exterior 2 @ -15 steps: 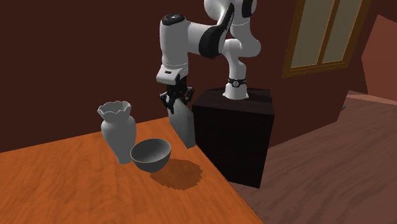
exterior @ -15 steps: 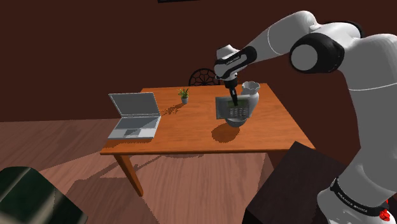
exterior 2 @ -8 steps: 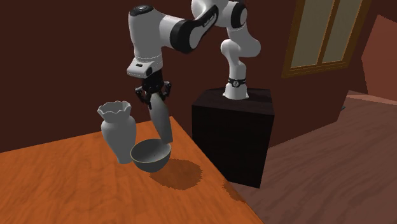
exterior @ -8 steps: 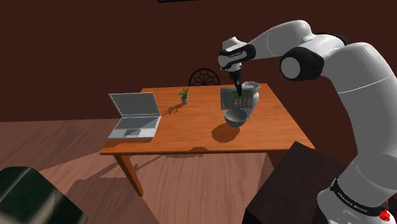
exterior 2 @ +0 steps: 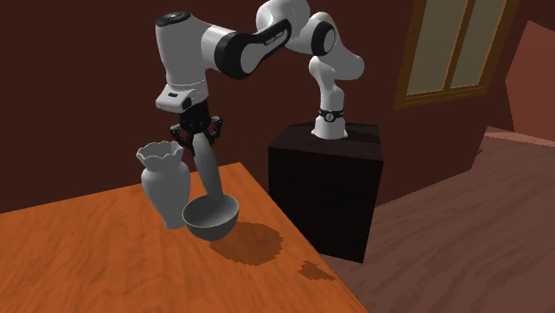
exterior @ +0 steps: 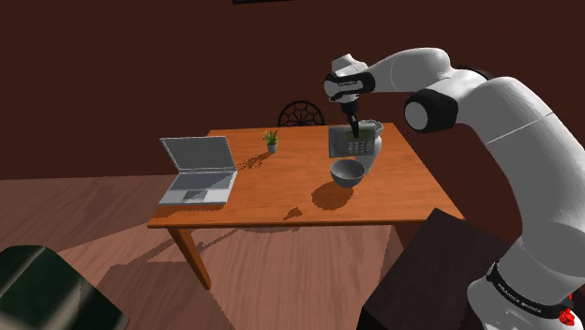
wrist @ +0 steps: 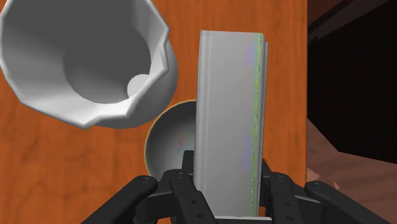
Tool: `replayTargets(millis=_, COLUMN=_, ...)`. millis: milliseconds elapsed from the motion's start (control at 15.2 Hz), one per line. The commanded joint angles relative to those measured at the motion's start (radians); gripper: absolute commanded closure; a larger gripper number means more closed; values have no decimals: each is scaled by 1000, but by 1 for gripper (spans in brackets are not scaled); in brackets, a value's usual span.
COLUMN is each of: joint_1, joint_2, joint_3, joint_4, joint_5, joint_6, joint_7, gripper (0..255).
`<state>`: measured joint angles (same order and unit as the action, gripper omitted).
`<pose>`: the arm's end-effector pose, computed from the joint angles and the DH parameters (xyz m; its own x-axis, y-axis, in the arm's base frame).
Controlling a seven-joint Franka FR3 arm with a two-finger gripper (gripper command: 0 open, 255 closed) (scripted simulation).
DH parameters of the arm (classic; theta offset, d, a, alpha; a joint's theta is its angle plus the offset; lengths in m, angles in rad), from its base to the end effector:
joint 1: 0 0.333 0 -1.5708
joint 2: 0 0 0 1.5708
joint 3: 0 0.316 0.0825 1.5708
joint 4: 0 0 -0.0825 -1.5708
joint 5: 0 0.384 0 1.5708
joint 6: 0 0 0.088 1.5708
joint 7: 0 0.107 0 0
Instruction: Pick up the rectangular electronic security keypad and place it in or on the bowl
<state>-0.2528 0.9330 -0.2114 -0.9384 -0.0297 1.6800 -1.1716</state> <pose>0.7037 -0.2888 0.3073 0.6789 0.6903 -0.2501 0.6942 -0.7144 -0.0873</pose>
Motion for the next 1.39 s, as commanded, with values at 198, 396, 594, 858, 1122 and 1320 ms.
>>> replayTargets(millis=198, joint_1=1, joint_2=14, joint_3=2, joint_4=-40, joint_5=1, joint_6=55, joint_7=6, gripper=255)
replayTargets(millis=396, joint_1=1, joint_2=29, joint_3=3, joint_4=-54, joint_5=2, joint_6=84, joint_7=9, gripper=255)
replayTargets(millis=594, joint_1=1, joint_2=45, joint_3=5, joint_4=-66, joint_5=3, joint_6=112, joint_7=13, gripper=255)
replayTargets(millis=858, joint_1=0, joint_2=71, joint_3=7, joint_4=-74, joint_5=5, joint_6=145, joint_7=18, gripper=255)
replayTargets(millis=1122, joint_1=-1, joint_2=86, joint_3=8, joint_4=-75, joint_5=6, joint_6=161, joint_7=20, gripper=255)
replayTargets(millis=1320, joint_1=-1, joint_2=86, joint_3=8, joint_4=-75, joint_5=6, joint_6=161, joint_7=20, gripper=255)
